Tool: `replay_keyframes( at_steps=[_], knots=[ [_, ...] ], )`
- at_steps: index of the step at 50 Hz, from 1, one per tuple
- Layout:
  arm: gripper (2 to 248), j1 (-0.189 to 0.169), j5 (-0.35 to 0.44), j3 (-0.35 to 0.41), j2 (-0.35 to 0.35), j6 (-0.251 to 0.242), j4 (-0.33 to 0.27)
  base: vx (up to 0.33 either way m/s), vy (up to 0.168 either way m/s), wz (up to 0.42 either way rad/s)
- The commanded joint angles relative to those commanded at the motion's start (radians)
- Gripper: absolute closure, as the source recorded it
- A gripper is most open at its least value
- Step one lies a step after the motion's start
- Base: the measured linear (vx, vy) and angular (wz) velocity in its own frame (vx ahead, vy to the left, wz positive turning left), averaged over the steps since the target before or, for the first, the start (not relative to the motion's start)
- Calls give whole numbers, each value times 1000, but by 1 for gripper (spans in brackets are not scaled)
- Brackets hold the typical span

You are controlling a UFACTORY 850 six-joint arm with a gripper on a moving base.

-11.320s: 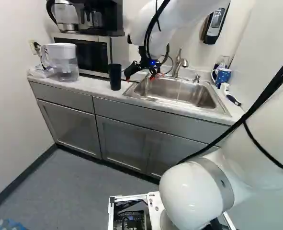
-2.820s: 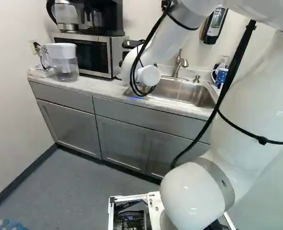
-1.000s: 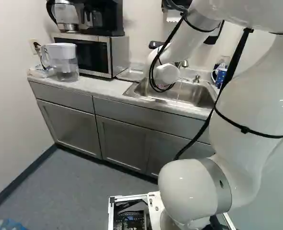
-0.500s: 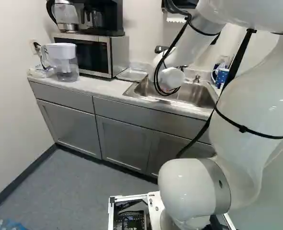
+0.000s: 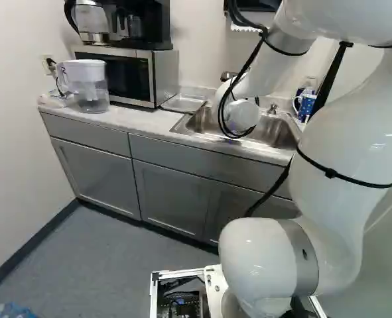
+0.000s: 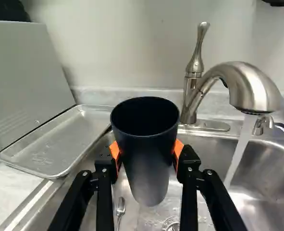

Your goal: Rinse the cup and place it in the tray

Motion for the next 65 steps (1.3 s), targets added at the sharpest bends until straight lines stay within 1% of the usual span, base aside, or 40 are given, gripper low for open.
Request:
replay_keyframes(
  at_steps=[26,46,65],
  knots=[
    [126,-29,-53,-2,-59,0,0,0,0,0],
    [126,-65,-53,16,-88,0,0,0,0,0],
    [126,-106,-53,38,-68,0,0,0,0,0]
  ],
)
